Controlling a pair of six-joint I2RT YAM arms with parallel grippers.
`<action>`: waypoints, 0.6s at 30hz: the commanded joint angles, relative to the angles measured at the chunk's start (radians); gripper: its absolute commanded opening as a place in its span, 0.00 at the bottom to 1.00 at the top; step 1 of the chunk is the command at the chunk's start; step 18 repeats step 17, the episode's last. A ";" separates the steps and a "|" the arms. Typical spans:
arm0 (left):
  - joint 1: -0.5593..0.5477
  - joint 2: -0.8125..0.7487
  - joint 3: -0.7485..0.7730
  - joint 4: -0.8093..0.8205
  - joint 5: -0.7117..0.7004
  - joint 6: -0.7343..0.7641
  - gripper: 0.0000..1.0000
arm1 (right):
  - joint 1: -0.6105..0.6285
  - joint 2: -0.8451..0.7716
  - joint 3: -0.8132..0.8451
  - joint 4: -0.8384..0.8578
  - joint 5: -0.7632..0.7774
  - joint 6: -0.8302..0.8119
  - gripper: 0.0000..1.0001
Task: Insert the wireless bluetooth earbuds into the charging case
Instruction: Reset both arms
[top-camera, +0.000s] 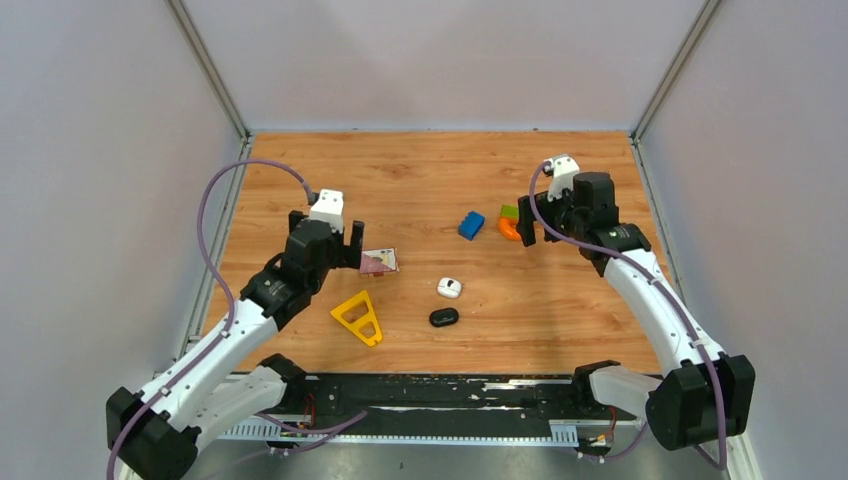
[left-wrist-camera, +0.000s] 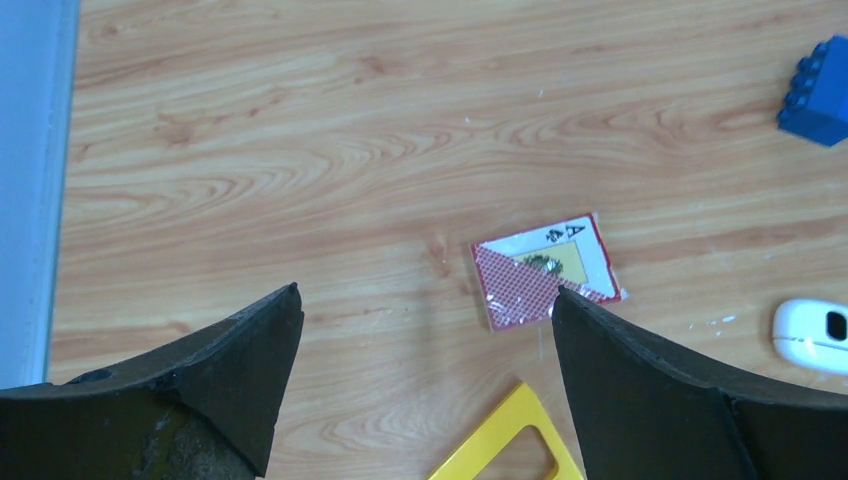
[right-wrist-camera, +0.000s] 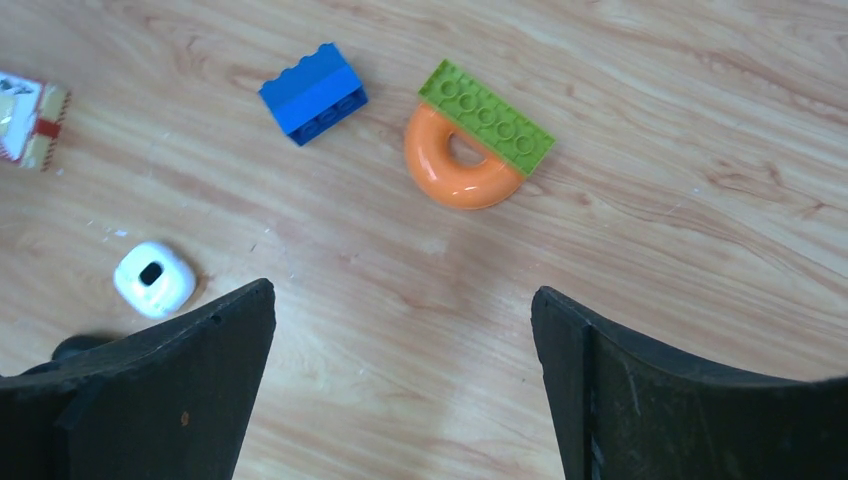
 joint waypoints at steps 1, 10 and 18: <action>0.027 -0.045 -0.128 0.180 0.086 0.057 1.00 | -0.001 -0.018 -0.054 0.204 0.143 0.032 0.99; 0.041 -0.050 -0.211 0.265 0.040 0.031 1.00 | -0.009 -0.027 -0.101 0.272 0.229 -0.014 0.99; 0.041 -0.038 -0.213 0.267 0.003 0.024 1.00 | -0.036 -0.042 -0.102 0.264 0.161 0.000 0.99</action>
